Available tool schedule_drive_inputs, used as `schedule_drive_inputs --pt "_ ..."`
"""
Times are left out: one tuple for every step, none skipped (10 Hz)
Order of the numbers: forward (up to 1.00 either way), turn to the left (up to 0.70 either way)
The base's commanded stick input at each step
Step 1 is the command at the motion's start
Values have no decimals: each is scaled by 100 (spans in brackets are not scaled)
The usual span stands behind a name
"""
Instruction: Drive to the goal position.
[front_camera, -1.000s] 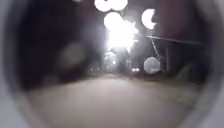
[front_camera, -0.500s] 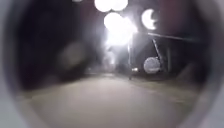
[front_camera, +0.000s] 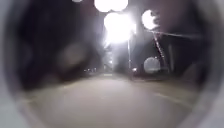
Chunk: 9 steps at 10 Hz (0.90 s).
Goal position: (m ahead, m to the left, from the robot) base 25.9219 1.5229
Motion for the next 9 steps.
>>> schedule_drive_inputs --pt "100 0" --pt "100 27" --pt "100 37" --pt "100 40" --pt "100 0" --pt "100 0" --pt "100 0" --pt "100 0" --pt "100 0"
